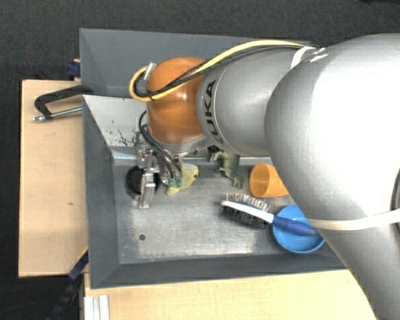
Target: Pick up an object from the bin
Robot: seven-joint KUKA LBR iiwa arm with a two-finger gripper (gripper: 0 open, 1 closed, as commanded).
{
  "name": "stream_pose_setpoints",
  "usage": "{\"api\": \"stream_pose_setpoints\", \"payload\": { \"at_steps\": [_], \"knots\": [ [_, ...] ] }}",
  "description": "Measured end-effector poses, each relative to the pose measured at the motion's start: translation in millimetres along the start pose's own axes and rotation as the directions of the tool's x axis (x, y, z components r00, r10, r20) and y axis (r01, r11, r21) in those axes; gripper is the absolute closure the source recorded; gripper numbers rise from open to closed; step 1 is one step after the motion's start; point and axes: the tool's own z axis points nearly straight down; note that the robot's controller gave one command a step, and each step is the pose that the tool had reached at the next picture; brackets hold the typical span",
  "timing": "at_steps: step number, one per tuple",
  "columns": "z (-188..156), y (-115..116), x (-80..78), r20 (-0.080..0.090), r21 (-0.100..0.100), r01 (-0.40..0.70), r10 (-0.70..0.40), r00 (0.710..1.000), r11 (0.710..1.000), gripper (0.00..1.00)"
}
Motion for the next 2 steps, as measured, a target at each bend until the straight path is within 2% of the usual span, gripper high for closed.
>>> {"api": "stream_pose_setpoints", "payload": {
  "at_steps": [1,2],
  "knots": [
    [-110.1,7.0,5.5,0.004,0.000,0.021,-0.021,1.000,1.000,1.00],
    [-208.9,4.2,1.2,0.004,0.002,0.248,-0.248,0.969,0.969,1.00]
  ]
}}
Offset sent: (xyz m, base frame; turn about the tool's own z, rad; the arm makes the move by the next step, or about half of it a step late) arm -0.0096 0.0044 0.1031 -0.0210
